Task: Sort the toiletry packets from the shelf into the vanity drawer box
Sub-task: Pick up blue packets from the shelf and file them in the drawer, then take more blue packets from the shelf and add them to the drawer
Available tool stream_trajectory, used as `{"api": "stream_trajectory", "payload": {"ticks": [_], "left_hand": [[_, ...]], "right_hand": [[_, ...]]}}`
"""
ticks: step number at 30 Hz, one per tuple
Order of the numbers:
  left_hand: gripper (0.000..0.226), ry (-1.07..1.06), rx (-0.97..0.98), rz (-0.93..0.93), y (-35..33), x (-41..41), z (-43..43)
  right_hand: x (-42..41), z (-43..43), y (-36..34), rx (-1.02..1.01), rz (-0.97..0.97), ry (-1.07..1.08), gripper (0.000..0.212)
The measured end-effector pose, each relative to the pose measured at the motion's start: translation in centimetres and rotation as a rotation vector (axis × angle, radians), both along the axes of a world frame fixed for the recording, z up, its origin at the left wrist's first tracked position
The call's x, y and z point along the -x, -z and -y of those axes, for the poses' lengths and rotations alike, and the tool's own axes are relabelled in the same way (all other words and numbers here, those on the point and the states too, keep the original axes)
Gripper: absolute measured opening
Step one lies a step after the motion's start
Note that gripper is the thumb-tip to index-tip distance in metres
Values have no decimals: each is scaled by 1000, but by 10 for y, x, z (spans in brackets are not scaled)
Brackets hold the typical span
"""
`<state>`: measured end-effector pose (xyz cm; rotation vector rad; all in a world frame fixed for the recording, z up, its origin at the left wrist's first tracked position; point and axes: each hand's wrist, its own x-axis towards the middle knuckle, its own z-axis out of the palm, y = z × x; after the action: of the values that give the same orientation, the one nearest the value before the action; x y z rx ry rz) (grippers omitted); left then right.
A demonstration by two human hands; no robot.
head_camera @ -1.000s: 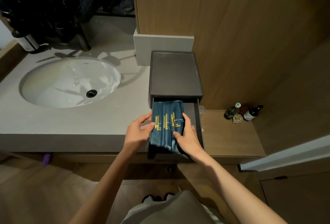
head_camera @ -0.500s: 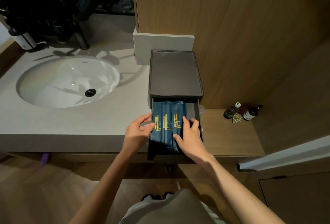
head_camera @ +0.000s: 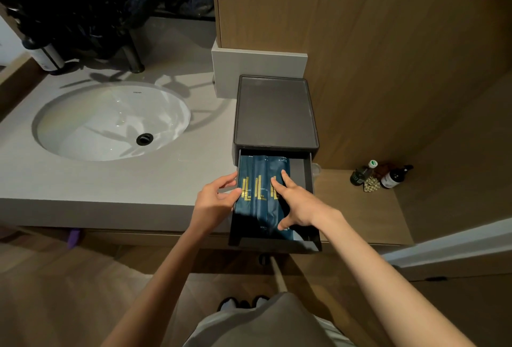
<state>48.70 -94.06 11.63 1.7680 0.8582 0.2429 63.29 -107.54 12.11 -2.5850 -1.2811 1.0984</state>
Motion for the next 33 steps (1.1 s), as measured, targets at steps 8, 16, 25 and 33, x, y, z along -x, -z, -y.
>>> {"api": "stream_trajectory", "payload": {"ticks": [8, 16, 25, 33], "left_hand": [[46, -34, 3, -11, -3, -1, 4], [51, 59, 34, -97, -15, 3, 5], [44, -162, 38, 179, -63, 84, -23], [25, -447, -56, 392, -71, 230, -95]], "right_hand": [[-4, -3, 4, 12, 55, -93, 116], [-6, 3, -9, -171, 95, -102, 85], [54, -25, -77, -835, -160, 217, 44], [183, -129, -79, -971, -265, 216, 28]]}}
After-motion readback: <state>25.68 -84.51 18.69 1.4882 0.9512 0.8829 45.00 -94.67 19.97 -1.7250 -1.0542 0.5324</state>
